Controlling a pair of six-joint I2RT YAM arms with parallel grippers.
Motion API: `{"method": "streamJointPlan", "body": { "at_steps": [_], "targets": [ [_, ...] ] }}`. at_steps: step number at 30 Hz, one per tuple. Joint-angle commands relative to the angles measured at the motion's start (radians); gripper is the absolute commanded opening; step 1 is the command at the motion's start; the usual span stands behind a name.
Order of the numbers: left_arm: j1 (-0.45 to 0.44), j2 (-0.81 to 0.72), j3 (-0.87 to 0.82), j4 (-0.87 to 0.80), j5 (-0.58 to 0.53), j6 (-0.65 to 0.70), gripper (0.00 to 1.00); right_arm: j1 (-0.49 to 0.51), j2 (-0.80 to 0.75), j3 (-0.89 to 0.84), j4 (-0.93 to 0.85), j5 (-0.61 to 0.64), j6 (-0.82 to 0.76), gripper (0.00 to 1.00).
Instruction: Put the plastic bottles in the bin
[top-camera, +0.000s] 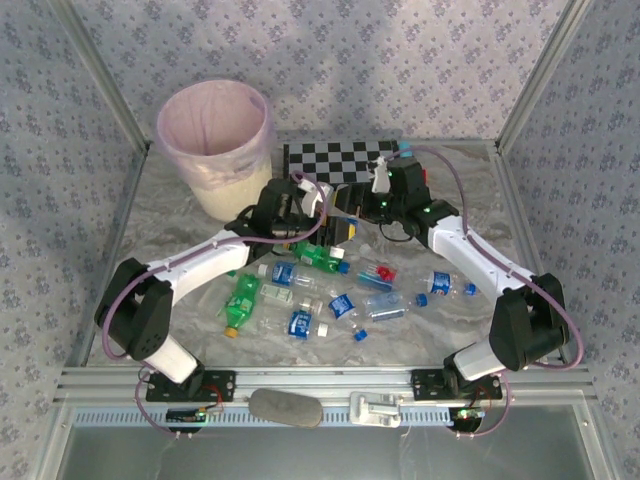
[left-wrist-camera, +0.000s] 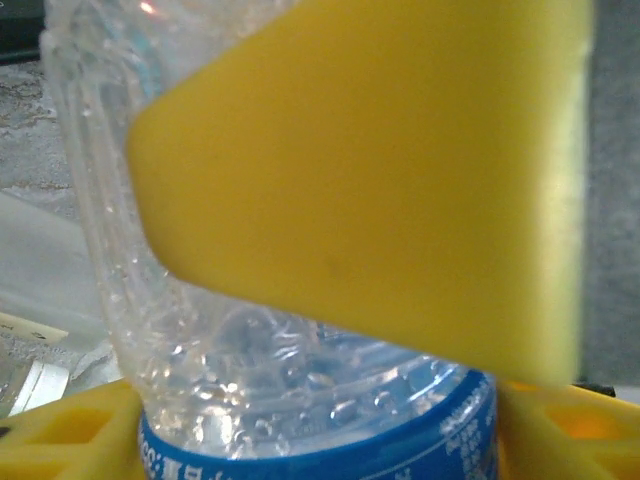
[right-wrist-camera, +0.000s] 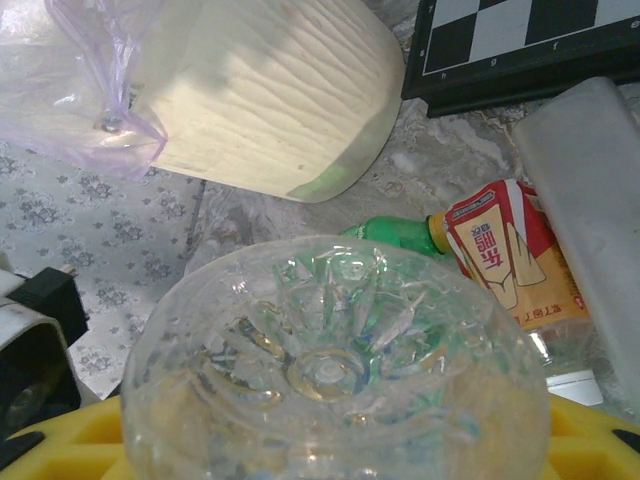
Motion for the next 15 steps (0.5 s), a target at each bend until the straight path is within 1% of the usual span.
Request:
{"method": "streamJointPlan", "body": {
  "at_steps": [1,6,9,11,13,15],
  "targets": [
    [0.000,0.001,0.014,0.027,0.004,0.012,0.62,0.008,-0.006,0.030,-0.018,-0.018,-0.006,0.51],
    [0.000,-0.003,0.014,0.029,-0.008,0.006,0.56,0.012,-0.008,0.030,-0.025,-0.008,-0.008,0.56],
    [0.002,-0.005,0.012,0.024,-0.023,0.006,0.56,0.010,-0.008,0.030,-0.037,0.007,-0.008,0.70],
    [0.003,-0.007,0.011,0.019,-0.037,0.003,0.56,0.006,-0.009,0.047,-0.059,0.021,-0.014,0.81],
    [0.005,-0.010,0.005,0.014,-0.053,-0.001,0.56,-0.009,-0.017,0.073,-0.091,0.042,-0.018,0.86],
    [0.010,-0.015,-0.004,0.013,-0.071,-0.010,0.56,-0.031,-0.032,0.076,-0.111,0.054,-0.022,0.88]
  ]
}}
